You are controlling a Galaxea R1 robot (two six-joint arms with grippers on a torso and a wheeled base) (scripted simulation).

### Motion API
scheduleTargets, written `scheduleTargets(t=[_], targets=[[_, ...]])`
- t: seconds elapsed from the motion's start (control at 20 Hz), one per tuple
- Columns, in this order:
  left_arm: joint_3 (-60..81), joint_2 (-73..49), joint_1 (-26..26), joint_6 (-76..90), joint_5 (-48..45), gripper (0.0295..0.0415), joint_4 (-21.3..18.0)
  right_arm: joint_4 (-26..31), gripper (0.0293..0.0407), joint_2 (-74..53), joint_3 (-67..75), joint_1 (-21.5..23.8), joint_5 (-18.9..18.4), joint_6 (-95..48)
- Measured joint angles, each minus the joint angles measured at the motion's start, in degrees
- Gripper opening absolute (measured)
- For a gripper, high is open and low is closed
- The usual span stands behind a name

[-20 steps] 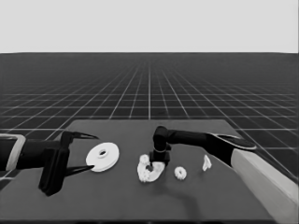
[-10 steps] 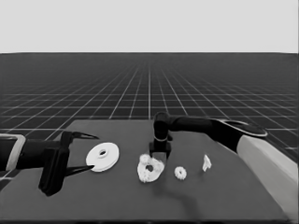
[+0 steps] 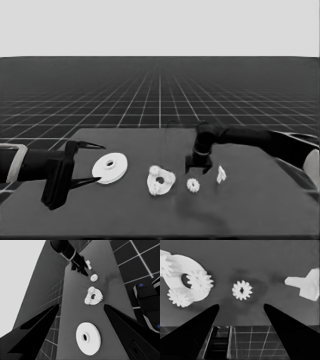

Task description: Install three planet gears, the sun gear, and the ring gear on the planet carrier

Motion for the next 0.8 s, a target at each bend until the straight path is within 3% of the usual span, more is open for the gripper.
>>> scheduleTargets(t=[0.2, 0.3, 0.4, 0.7, 0.8], targets=[[0.00, 0.00, 0.00, 0.00, 0.00, 0.0385, 0.00, 0.04, 0.0385, -0.65, 0.40, 0.04, 0.05, -0.33], [0.00, 0.00, 0.00, 0.00, 0.00, 0.0385, 0.00, -7.74, 0.0385, 0.43, -3.21, -8.08, 2.67, -2.36], [0.00, 0.00, 0.00, 0.00, 0.00, 0.0385, 0.00, -10.13, 0.0385, 1.15, -5.45, -10.88, 3.95, -3.50], [0.00, 0.00, 0.00, 0.00, 0.00, 0.0385, 0.00, -11.26, 0.0385, 1.57, -6.70, -12.09, 4.69, -4.12], [0.00, 0.00, 0.00, 0.00, 0.00, 0.0385, 0.00, -11.30, 0.0314, 1.58, -6.74, -12.11, 4.70, -4.13]])
